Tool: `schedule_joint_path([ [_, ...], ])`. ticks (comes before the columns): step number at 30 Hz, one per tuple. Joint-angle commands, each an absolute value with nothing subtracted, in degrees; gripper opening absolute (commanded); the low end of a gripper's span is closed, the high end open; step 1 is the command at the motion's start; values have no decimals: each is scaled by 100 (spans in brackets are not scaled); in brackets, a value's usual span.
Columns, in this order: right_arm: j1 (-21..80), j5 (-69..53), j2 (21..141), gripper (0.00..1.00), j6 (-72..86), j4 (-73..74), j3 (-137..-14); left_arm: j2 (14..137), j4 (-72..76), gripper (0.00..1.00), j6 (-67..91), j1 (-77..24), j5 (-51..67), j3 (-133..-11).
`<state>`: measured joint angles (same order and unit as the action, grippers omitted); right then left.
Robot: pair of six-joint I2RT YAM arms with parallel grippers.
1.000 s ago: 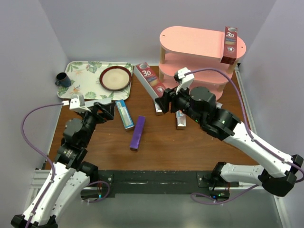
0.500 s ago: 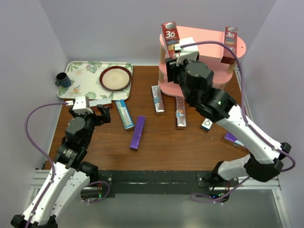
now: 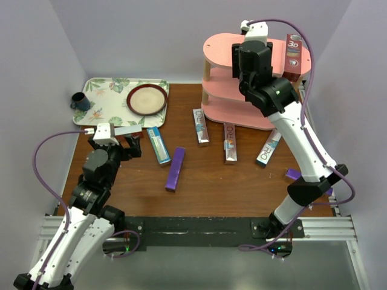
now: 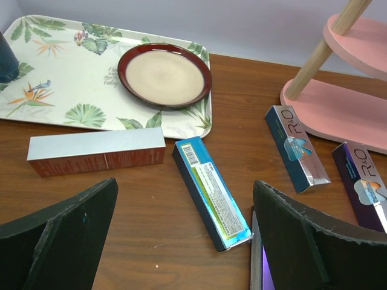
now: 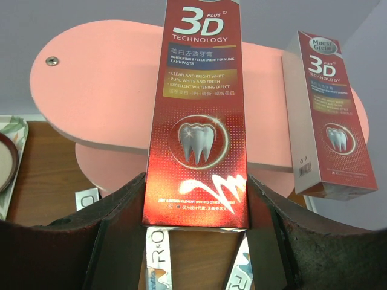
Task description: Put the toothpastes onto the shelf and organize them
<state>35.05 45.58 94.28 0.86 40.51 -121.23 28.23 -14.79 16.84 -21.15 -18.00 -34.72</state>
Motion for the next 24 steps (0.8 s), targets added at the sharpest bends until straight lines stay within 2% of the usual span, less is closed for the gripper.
schedule_joint_path([
  [1, 3340, 4351, 9545, 14, 597, 4473, -12638, 2874, -1441, 99, 1600, -2101, -1749, -3542],
  [14, 2883, 3920, 9765, 15, 966, 4544, -12551, 2979, -1441, 99, 1573, -2101, -1635, -3542],
  [24, 2725, 3805, 9782, 22, 1186, 4518, -12297, 3015, -1450, 98, 1565, -2101, -1608, -3533],
])
